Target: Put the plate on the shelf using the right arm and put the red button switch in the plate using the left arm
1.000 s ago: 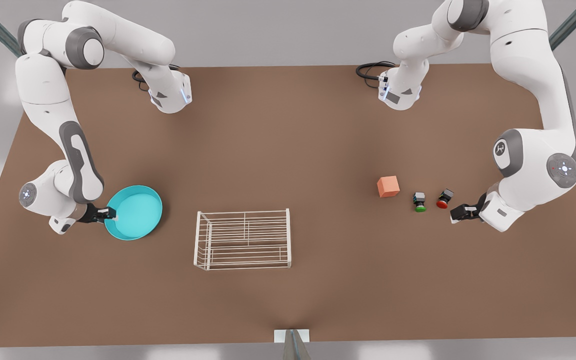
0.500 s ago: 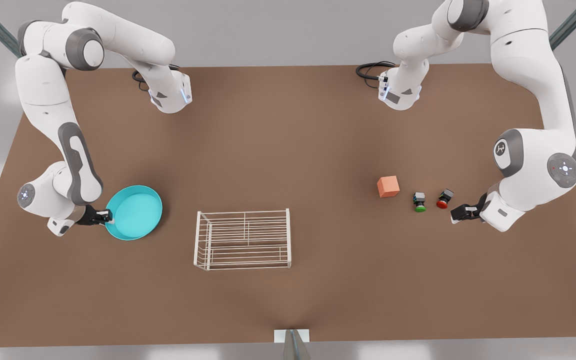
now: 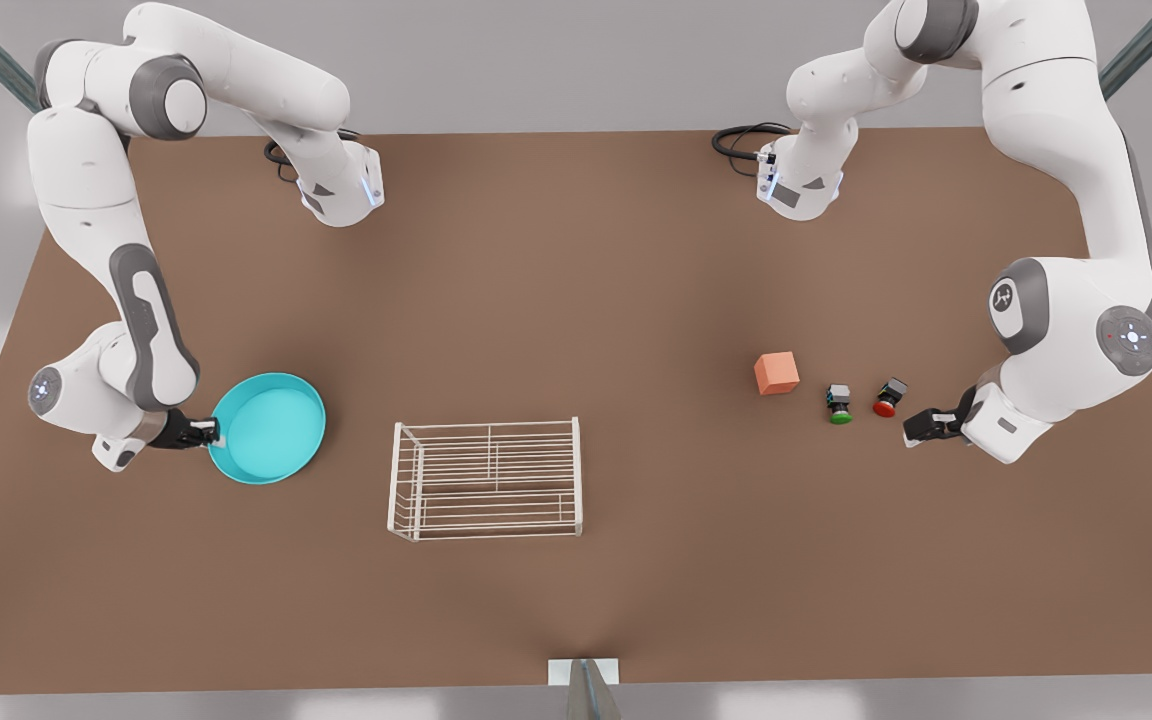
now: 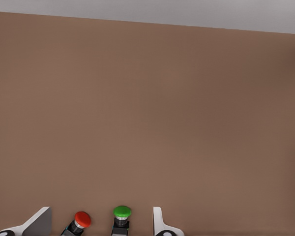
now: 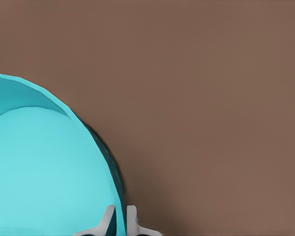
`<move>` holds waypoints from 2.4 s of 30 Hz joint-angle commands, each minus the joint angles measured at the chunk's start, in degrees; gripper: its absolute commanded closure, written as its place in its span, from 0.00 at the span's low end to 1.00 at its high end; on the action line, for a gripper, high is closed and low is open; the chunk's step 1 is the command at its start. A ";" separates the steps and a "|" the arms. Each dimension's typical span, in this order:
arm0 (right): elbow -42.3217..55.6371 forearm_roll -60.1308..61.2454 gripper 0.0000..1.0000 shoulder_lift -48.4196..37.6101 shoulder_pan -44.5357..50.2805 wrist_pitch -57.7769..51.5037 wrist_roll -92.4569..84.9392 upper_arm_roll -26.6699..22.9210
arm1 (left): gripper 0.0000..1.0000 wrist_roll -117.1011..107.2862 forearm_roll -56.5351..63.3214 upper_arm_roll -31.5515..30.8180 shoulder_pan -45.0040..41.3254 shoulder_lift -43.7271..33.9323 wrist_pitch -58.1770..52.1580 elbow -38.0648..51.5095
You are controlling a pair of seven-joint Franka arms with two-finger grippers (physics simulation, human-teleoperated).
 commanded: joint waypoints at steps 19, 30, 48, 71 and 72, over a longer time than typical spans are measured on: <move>1.51 4.77 0.83 -7.49 0.00 -13.04 -1.02 2.32 | 0.00 -0.19 -0.03 0.50 0.01 -0.42 -0.72 0.03; 4.24 10.92 0.83 -13.47 0.44 -23.77 0.30 6.28 | 0.00 -0.19 -0.03 0.42 0.01 -0.42 -0.72 -0.06; 15.84 12.85 0.84 -9.78 15.73 -20.52 28.08 13.04 | 0.00 -0.37 -0.03 0.50 0.01 -0.59 -1.95 -0.59; 16.90 12.77 0.83 -2.75 30.06 -5.22 35.72 5.49 | 0.00 51.40 4.45 0.06 -2.36 -11.13 11.40 -25.27; 16.90 12.77 0.81 -2.75 30.06 -5.14 35.81 5.40 | 0.00 51.40 3.84 0.94 -0.87 -12.98 13.69 -29.23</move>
